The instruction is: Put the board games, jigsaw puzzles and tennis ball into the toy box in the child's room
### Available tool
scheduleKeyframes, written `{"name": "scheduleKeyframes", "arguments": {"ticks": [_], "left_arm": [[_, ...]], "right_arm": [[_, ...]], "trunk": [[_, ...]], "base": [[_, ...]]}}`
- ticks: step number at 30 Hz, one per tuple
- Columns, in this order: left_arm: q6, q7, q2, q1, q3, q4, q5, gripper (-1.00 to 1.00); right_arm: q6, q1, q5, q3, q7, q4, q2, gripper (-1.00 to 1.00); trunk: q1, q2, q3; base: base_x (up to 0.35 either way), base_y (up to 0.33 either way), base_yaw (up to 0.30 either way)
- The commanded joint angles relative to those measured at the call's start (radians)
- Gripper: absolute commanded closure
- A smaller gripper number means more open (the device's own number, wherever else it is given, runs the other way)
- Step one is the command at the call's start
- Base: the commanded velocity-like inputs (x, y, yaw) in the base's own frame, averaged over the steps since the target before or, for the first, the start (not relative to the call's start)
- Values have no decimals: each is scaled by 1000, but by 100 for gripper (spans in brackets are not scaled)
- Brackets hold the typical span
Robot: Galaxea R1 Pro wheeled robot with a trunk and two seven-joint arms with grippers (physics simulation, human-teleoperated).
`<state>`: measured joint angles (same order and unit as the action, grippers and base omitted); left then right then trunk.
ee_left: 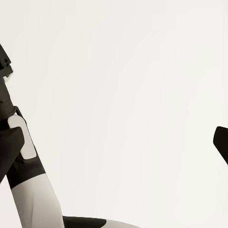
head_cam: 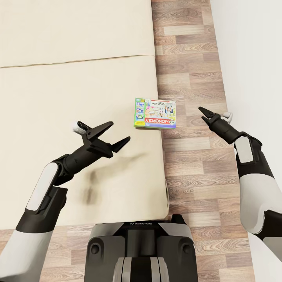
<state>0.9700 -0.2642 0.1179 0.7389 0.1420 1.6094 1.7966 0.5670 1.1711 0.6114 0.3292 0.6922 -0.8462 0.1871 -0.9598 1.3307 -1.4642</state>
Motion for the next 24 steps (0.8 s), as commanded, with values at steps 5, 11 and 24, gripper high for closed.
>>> {"name": "scheduleKeyframes", "arguments": {"ticks": [5, 11, 24], "left_arm": [[0, -8, 1, 0, 1, -1, -6, -100], [0, -8, 1, 0, 1, -1, -6, -100], [0, -8, 1, 0, 1, -1, -6, -100]], "right_arm": [[7, 0, 5, 2, 1, 0, 0, -100], [7, 0, 5, 2, 1, 0, 0, -100], [7, 0, 5, 2, 1, 0, 0, -100]], "trunk": [[0, 0, 0], [0, 0, 0], [0, 0, 0]], "base": [[0, 0, 0], [0, 0, 0], [0, 0, 0]]}}
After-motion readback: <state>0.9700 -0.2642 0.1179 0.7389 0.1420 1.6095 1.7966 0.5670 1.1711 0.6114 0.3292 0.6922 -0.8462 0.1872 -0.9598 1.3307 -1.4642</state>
